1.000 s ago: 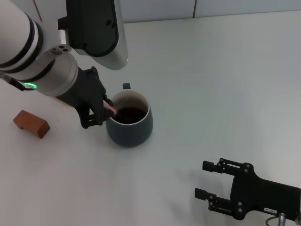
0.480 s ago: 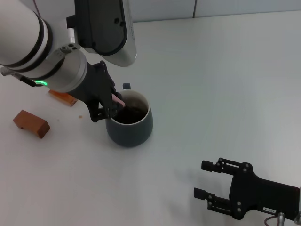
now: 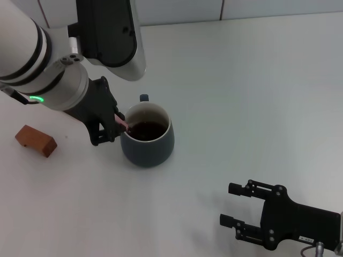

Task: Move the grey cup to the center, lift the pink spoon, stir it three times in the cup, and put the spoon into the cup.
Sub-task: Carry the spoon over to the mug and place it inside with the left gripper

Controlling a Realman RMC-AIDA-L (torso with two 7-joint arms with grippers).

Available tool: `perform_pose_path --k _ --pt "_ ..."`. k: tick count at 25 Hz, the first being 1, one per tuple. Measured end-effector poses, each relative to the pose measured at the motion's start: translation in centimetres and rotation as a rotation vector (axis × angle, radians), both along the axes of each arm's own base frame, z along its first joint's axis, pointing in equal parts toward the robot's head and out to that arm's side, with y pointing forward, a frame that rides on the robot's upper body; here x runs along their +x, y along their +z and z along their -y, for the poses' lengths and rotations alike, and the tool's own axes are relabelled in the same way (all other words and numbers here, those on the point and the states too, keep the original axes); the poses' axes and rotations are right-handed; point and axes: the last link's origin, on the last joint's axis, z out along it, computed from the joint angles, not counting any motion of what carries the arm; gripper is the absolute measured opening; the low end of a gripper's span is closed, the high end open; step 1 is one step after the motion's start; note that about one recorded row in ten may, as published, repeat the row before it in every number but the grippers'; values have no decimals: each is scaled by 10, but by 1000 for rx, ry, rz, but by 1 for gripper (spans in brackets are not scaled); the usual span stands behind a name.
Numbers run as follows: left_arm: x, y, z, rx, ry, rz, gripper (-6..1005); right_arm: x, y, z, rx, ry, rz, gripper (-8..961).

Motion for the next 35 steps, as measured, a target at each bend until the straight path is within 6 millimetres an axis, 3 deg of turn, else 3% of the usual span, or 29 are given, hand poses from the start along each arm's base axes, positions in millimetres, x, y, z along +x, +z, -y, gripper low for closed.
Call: perform_pose_path --k 8,16,23,35 --pt "9 -6 3 -33 -32 63 165 0 0 1 -3 0 -1 676" --pt "2 -3 -5 29 -16 30 166 -1 -2 1 -5 1 -6 676" --pt "-3 -2 -1 5 2 14 168 -1 -2 2 -6 -1 -8 676" --pt "1 -11 -1 8 -14 60 170 -3 -2 1 -10 4 -14 676"
